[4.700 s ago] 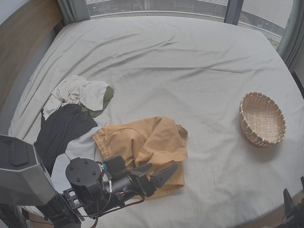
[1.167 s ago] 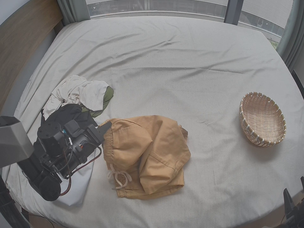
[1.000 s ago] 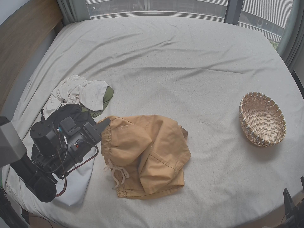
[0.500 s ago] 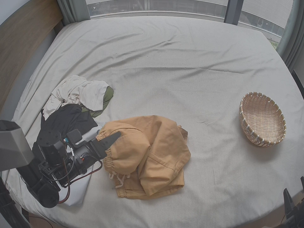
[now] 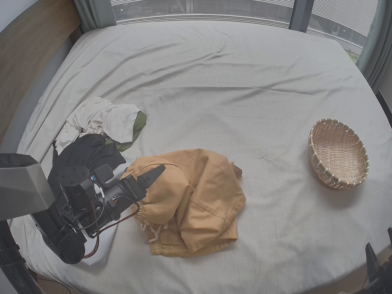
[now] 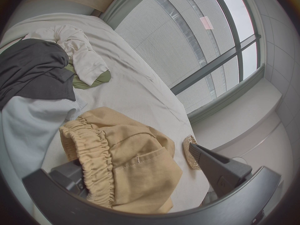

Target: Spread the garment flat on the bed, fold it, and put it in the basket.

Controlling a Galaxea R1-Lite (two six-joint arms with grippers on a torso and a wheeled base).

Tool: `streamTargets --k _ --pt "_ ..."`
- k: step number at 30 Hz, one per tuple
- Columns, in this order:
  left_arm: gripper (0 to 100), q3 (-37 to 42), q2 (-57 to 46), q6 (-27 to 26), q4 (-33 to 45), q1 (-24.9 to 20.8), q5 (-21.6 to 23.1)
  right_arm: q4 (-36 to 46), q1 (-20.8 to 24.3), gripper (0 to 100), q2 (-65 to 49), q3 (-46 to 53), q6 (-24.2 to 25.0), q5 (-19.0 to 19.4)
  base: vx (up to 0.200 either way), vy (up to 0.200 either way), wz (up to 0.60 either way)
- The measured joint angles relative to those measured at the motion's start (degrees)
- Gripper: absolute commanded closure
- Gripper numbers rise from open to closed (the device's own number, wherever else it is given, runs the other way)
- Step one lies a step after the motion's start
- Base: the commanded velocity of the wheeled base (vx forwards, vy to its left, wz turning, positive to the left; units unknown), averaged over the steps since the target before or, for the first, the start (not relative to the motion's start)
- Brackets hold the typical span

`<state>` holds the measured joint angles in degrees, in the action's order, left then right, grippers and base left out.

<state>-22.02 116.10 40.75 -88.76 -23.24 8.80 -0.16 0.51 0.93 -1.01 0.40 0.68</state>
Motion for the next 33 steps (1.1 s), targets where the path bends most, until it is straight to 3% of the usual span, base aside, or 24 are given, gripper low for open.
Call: streamTargets --k 18,27,33 --pt "100 -2.5 -4.3 2.3 0.0 0.8 1.3 -0.1 -0.1 0 0.0 0.0 -2.2 0.8 0.0 0.0 0.0" --pt "100 -2.5 -8.1 -4.7 0.0 0.8 4.0 -0.1 -0.1 0 0.0 0.0 -2.6 1.0 0.0 0.0 0.0" --pt "100 -2.4 -9.0 -5.9 0.0 0.6 4.1 -0.1 -0.1 0 0.0 0.0 -2.7 1.2 0.0 0.0 0.0"
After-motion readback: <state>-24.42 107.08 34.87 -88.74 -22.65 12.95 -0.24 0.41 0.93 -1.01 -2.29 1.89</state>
